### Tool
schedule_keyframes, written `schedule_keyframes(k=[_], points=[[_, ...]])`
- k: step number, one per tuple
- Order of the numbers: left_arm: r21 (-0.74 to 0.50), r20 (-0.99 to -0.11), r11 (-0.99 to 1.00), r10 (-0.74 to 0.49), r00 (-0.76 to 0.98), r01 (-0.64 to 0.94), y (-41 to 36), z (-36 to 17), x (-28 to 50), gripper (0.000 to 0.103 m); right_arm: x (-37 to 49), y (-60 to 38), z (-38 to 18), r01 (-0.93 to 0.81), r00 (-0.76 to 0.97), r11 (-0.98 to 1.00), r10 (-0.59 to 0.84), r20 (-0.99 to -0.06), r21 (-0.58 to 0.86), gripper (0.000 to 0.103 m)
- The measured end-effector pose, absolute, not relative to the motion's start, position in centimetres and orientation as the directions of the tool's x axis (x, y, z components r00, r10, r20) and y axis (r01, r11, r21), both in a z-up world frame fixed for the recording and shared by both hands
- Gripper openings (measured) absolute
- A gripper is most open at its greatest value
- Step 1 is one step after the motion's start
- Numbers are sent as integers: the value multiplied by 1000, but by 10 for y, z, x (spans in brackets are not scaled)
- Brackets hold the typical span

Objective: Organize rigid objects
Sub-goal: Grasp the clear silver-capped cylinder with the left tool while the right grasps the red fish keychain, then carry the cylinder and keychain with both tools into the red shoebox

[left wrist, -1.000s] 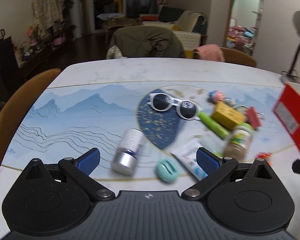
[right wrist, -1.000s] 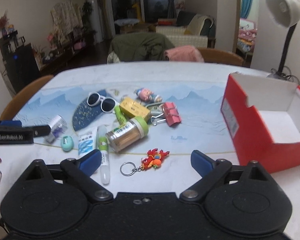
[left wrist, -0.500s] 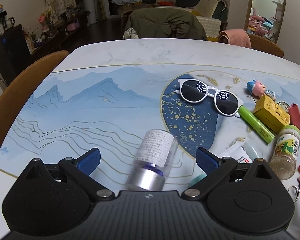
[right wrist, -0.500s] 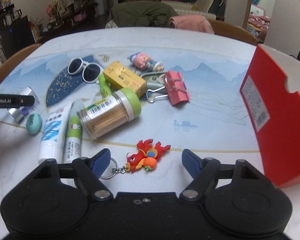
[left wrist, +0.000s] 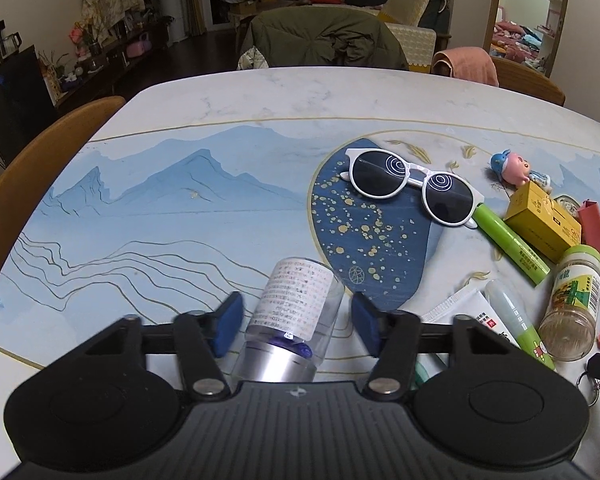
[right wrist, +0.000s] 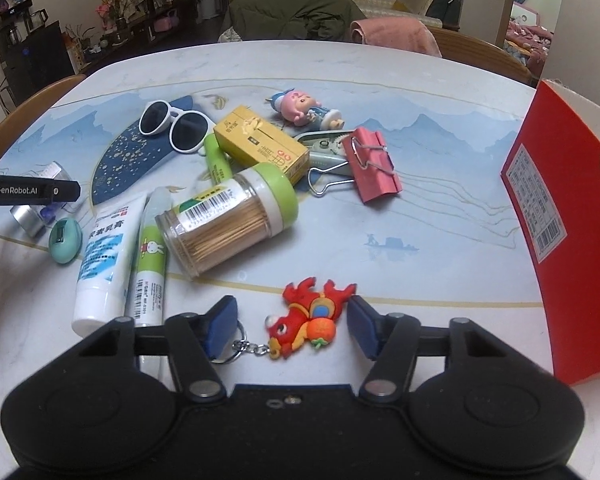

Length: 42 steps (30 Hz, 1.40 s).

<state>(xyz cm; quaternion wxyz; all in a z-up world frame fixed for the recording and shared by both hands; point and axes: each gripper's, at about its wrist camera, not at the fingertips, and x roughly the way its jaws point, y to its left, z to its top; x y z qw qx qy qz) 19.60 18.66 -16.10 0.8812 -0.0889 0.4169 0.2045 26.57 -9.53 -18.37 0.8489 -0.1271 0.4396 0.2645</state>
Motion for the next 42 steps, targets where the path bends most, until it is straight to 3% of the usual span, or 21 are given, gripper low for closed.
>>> schedule_keyframes(k=[6,10,24,42], points=[[7,-771,898,284,569,-439,187,-161,195,49,266,-97,-183,-555,490,832,325,-809,-1,46],[11,-770,897,289,568,-442,187,-160,194,48,267,-99,-182,-554,495,833,325,-806,-4,33],[-33,-757,906,254,603,-423,177,-132,170,42,251,-112,-159,-545,509,838,360,-781,32,32],[-84,-686,973,99,721,-214,114,-65,101,40,174,-178,-81,-469,623,881,372,-688,52,31]])
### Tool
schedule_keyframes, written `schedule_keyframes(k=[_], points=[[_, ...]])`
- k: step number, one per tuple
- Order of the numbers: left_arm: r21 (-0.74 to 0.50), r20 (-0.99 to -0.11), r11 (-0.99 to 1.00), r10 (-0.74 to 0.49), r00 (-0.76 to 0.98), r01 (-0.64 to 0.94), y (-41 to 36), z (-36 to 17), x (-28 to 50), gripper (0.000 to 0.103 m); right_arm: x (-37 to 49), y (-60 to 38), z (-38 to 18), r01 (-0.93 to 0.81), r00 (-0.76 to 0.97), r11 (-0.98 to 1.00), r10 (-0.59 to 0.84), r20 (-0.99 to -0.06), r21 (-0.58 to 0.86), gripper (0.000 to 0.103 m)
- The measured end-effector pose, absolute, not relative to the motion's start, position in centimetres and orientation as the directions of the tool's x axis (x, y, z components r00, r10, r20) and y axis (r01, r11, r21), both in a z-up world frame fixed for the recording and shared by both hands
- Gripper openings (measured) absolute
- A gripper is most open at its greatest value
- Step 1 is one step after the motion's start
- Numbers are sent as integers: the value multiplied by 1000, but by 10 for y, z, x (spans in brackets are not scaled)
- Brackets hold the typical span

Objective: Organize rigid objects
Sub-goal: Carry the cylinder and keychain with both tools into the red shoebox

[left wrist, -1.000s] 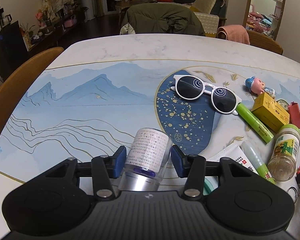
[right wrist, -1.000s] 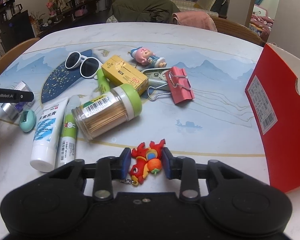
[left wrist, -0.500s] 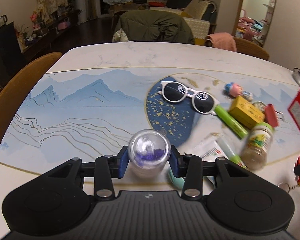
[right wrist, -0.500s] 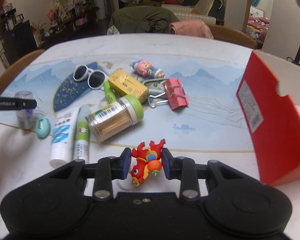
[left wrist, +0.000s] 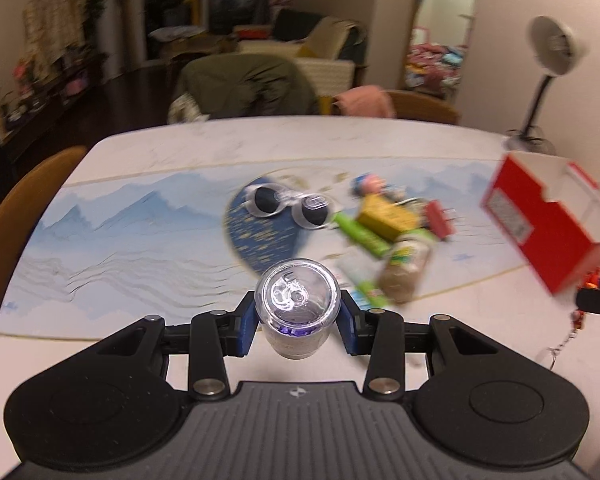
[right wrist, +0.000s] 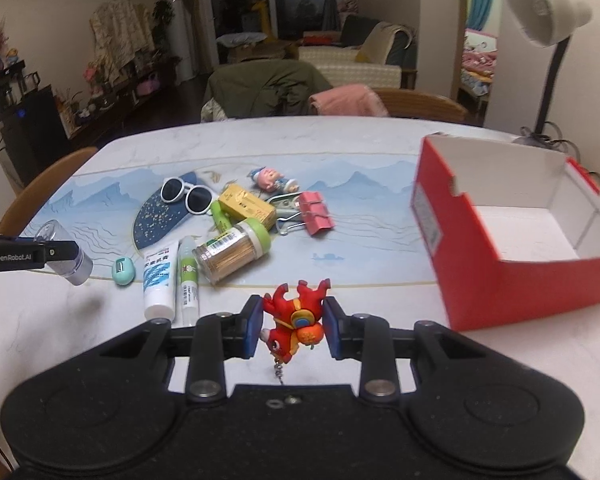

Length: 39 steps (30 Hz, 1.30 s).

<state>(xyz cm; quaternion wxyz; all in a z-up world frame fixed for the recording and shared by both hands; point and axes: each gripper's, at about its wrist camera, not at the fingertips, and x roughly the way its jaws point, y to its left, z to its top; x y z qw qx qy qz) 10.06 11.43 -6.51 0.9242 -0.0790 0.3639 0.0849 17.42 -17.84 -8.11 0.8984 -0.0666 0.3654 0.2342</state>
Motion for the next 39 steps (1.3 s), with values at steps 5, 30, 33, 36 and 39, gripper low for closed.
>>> schedule_keyframes(k=[5,30,33,36,39], points=[[-116,-655,984,27,755,-135,82,-39,103,40,163,-199,-59,-448,665,893,360,-654,36,31],[-83,-678,988,-153,719,132,-125,6,279,40,314,-356,-27,-342,739,939,293,-606,36,31],[-67,-691,986,-155,706,150,-148,2,303,40,337,-369,-35,-338,733,941,285,-617,32,31],[-47,-712,985,-149,686,166,-167,-7,327,40,359,-381,-44,-330,722,943,281,-633,42,31],[-43,-741,986,-140,656,161,-182,-21,351,40,376,-392,-57,-336,701,940,285,-653,50,31]])
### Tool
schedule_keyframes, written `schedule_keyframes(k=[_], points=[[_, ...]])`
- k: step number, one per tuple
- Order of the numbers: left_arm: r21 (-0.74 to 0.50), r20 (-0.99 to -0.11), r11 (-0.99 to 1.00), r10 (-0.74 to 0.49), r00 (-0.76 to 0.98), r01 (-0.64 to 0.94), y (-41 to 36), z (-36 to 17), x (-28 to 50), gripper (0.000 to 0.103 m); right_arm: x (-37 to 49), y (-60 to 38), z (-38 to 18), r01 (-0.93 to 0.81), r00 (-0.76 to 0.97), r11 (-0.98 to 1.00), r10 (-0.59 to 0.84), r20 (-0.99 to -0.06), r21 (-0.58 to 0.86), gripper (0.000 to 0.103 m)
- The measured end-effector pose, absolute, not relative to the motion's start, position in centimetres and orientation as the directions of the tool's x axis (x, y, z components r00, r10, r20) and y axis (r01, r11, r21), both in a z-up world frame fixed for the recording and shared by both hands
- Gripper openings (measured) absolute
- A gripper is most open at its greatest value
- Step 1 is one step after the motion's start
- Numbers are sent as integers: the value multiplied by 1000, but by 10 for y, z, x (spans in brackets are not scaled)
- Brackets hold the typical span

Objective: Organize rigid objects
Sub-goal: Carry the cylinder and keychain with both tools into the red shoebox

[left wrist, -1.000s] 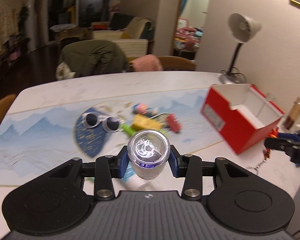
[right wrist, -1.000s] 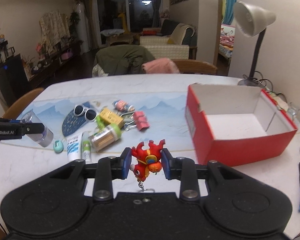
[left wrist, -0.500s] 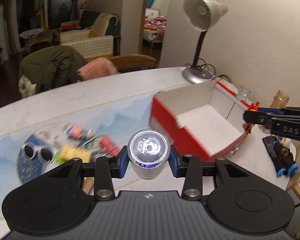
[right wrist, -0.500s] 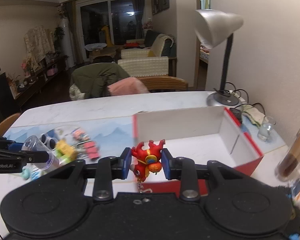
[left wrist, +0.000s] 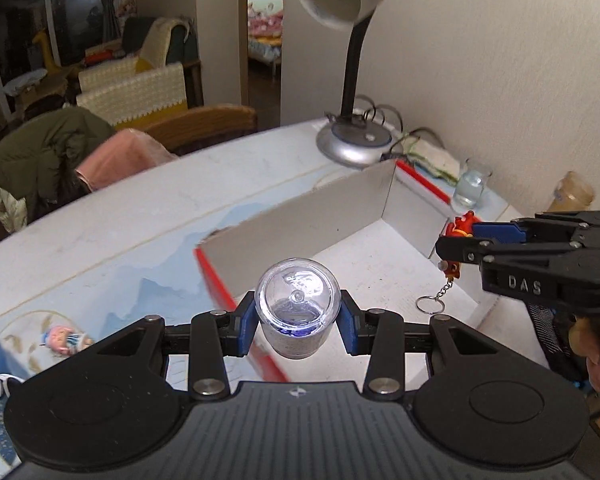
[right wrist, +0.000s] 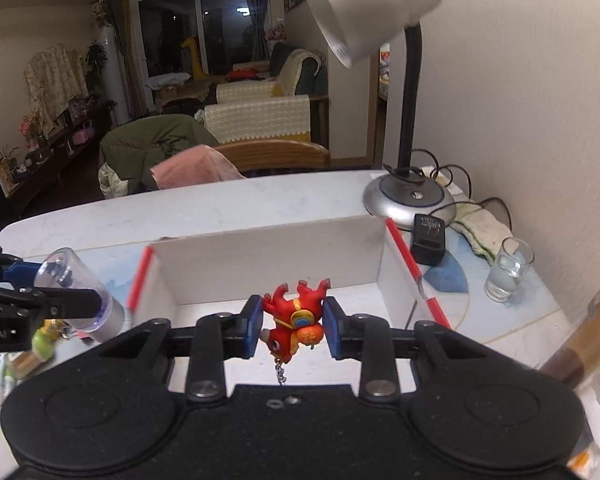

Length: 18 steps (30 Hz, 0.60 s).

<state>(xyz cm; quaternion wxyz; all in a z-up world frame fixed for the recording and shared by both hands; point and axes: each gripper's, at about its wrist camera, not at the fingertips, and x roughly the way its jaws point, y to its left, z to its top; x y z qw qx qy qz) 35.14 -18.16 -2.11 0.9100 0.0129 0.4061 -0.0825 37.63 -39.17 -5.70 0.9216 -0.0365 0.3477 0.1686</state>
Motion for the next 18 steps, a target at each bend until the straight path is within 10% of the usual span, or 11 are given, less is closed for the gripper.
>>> schedule_keyframes(k=[18], points=[[-37,-886,973,-138,444,229,-241,-106,445,40,428,-399,-131,-462,524,886,305,-795,36,31]])
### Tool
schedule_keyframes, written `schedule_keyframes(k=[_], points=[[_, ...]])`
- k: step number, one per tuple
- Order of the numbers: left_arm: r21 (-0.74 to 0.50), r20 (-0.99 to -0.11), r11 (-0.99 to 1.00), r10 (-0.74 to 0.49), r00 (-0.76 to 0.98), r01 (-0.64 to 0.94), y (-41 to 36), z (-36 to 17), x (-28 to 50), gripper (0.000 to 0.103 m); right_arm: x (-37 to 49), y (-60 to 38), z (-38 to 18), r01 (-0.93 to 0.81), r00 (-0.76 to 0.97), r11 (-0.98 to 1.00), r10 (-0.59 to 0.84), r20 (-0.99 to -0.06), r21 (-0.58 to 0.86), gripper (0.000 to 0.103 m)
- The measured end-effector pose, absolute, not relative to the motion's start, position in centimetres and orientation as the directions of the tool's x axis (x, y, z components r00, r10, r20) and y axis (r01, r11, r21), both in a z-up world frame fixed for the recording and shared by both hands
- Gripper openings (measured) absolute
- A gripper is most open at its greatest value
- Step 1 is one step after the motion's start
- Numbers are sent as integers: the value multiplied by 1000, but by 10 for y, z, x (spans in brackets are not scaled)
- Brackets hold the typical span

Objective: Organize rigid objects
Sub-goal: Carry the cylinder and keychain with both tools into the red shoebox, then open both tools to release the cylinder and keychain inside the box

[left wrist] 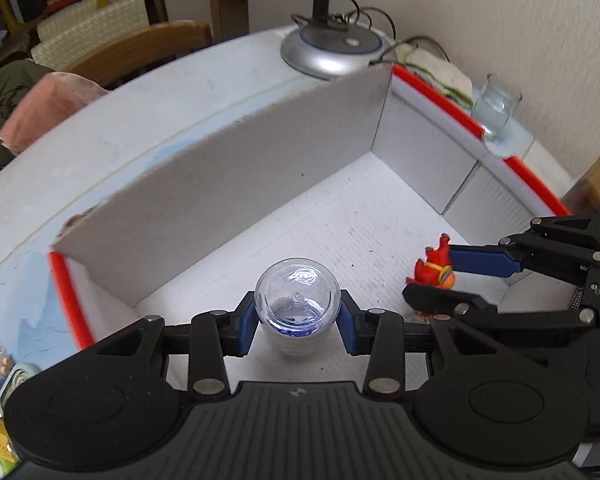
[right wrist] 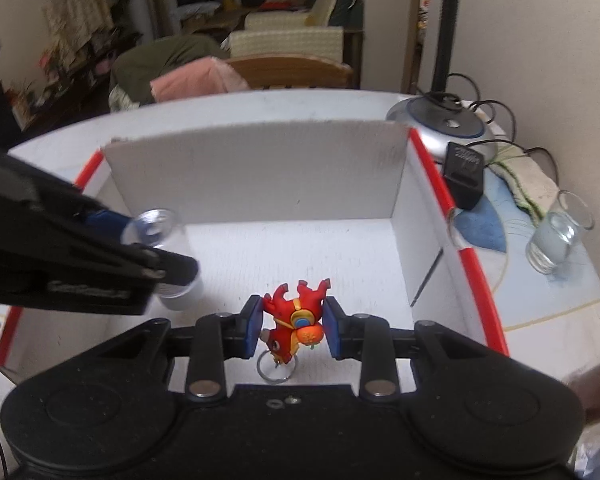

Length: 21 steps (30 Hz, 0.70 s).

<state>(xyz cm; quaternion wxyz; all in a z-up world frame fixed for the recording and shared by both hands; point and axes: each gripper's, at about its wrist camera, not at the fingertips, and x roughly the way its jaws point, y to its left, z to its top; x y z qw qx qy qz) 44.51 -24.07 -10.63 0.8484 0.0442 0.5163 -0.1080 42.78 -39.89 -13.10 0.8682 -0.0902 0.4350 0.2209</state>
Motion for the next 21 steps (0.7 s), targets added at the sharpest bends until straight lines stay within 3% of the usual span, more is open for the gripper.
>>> schedule_keyframes(k=[14,21], points=[[-24,-899,967,-132,417,253,-254,-124,472,40,438,-393,-151,-509,447,860,307,-840,43,32],[-27,-903,970,-128,411,242,-253,-129,472,43,436,-395,-148,-503,449,862,314,-836,54,48]])
